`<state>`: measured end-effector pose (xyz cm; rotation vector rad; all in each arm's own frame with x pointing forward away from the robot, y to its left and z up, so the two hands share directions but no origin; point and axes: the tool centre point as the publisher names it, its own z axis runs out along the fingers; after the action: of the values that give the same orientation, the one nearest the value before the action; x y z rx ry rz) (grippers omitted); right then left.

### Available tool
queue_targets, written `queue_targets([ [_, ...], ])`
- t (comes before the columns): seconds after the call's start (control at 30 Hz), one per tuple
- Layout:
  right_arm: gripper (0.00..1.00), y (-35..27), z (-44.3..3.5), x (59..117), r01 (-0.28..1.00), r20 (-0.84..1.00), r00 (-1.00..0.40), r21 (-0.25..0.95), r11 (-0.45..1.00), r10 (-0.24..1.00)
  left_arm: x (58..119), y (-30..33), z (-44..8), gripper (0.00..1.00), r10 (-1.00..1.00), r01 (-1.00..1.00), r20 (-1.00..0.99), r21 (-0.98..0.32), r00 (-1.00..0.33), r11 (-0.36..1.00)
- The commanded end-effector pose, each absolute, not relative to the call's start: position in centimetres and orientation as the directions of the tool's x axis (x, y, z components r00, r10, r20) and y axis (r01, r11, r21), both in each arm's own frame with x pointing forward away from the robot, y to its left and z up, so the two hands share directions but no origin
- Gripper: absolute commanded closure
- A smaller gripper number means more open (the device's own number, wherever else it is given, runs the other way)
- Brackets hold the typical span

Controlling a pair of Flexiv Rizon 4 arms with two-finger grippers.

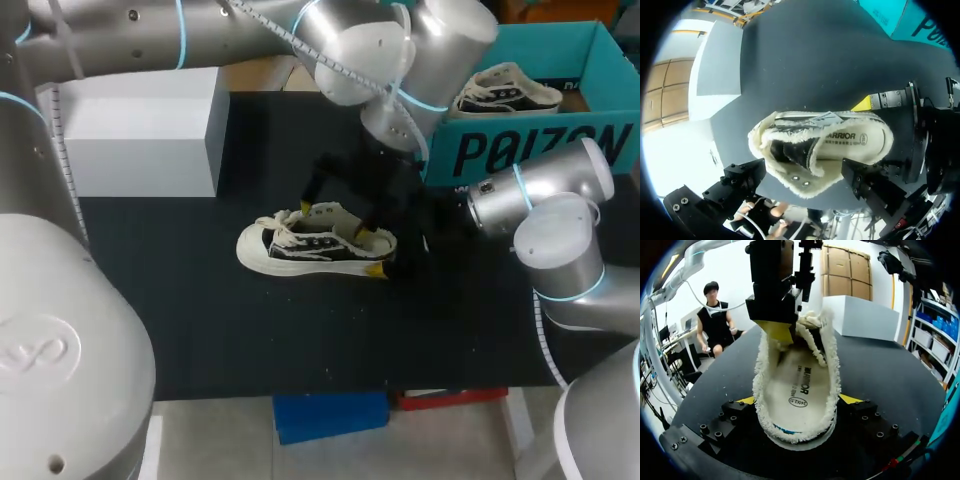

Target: Take the shoe out of the shoebox, open the shoe tongue, remove and reinsert the insole, then place the shoe into the shoebox

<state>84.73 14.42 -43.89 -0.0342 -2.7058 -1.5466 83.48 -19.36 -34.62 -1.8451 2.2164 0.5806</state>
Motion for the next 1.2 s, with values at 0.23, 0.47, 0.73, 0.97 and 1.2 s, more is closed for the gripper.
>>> queue_targets([
  [0.23, 1.0, 14.7, -44.3, 84.6, 0.033, 0.033, -0.999, 0.86, 0.509, 0.009, 83.8, -17.8, -36.1, 0.03, -0.858, -0.978, -0.478, 0.171, -0.19, 0.122],
  [0.47, 1.0, 14.7, -44.3, 84.6, 0.033, 0.033, -0.999, 0.86, 0.509, 0.009, 83.5, -16.5, -36.5, 0.57, -0.827, -0.979, -0.529, 0.168, -0.191, 0.118],
  [0.73, 1.0, 14.7, -44.3, 84.6, 0.033, 0.033, -0.999, 0.86, 0.509, 0.009, 83.7, -16.0, -36.6, 1.0, -0.811, -0.978, -0.553, 0.181, -0.192, 0.108],
  [0.97, 1.0, 14.7, -44.3, 84.6, 0.033, 0.033, -0.999, 0.86, 0.509, 0.009, 83.8, -16.6, -35.7, 1.0, -0.822, -0.978, -0.535, 0.169, -0.198, 0.125],
  [1.2, 1.0, 14.7, -44.3, 84.6, 0.033, 0.033, -0.999, 0.86, 0.509, 0.009, 84.2, -16.8, -34.0, 1.0, -0.841, -0.981, -0.508, 0.133, -0.187, 0.138],
])
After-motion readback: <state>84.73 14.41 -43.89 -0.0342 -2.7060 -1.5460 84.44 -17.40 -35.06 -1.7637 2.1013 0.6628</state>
